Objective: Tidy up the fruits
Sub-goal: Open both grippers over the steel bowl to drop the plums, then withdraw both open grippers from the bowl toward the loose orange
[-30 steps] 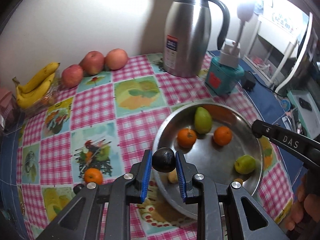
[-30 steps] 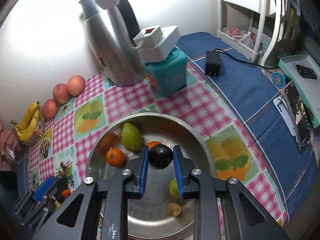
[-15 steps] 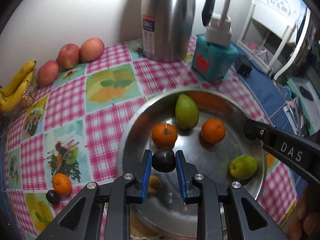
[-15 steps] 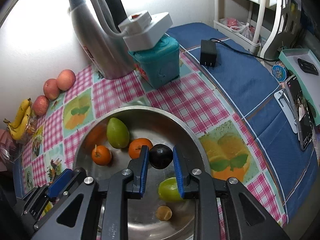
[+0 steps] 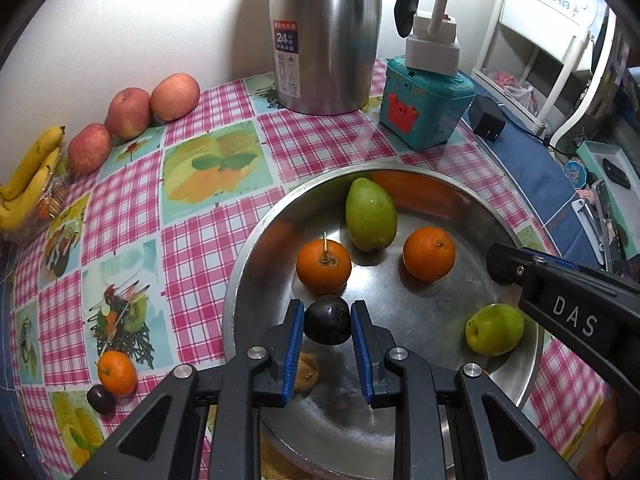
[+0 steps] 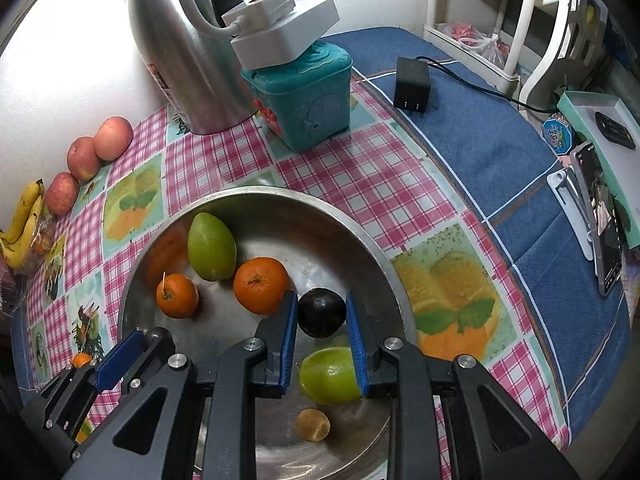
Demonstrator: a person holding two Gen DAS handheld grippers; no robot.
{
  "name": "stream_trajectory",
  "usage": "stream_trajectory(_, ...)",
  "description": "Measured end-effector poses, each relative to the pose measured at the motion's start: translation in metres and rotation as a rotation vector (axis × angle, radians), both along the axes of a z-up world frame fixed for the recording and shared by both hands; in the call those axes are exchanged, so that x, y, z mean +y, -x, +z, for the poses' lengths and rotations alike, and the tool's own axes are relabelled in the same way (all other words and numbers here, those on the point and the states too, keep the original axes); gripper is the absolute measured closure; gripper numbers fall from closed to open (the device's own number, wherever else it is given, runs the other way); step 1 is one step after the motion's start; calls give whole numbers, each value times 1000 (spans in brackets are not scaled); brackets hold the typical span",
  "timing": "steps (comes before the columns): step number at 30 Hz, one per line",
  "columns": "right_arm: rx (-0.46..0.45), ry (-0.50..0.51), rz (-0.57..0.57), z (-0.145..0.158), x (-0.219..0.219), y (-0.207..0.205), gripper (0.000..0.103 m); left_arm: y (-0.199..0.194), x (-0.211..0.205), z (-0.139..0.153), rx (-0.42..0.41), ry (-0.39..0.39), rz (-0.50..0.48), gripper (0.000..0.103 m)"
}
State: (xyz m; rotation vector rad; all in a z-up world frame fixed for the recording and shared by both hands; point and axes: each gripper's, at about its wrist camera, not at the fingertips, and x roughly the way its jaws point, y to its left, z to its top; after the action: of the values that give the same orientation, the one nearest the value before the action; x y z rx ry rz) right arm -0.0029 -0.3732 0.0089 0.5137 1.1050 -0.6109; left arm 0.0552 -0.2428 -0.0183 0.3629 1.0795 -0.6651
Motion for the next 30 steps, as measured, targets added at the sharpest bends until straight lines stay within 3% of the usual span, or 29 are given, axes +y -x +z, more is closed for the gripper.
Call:
stream_trajectory(14,8,4,-2,2,1,-1,75,-2,2,-1,16,-5,8,75)
stream_trajectory(18,13,17,-1,3,1,0,64,-3,3,1,10,-8,17,63)
stream_trajectory(23,4,25,-7,7,1,3,64,-5,10,9,14,9,37,60)
stream_trajectory(26,1,31,-5,10,2,4,64,-8,18,13,22,22,68,48)
stream_trajectory(30,-1,40,6,15,8,5,64,-14,34,17,35,24,123,47)
